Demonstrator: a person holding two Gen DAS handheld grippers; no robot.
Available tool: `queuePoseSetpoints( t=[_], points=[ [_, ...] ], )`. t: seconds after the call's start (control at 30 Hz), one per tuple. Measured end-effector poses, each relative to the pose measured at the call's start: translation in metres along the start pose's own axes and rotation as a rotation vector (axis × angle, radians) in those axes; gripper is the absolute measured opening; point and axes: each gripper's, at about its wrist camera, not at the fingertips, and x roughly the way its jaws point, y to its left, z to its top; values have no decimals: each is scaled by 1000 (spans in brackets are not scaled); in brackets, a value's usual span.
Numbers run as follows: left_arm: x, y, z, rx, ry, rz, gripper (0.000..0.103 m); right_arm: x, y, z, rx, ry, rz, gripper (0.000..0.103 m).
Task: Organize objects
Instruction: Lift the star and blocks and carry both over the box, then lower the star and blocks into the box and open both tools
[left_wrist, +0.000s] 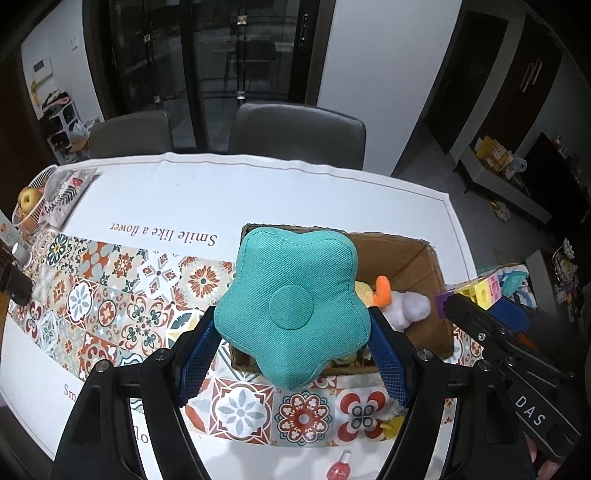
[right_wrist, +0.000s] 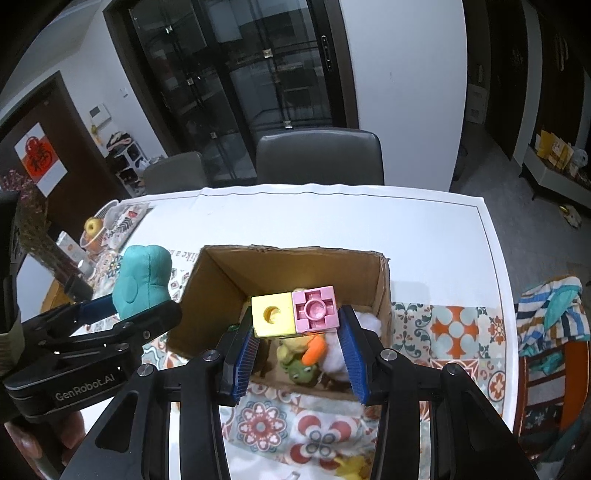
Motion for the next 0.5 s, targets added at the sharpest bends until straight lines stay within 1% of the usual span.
queuePoseSetpoints(
  t=[0.2, 0.5],
  points=[
    [25, 2, 10, 0, 59, 16, 77, 24, -4, 9, -17, 35, -25, 43],
    [54, 0, 17, 30, 128, 36, 77, 61, -8, 19, -60, 93, -66, 43]
  ],
)
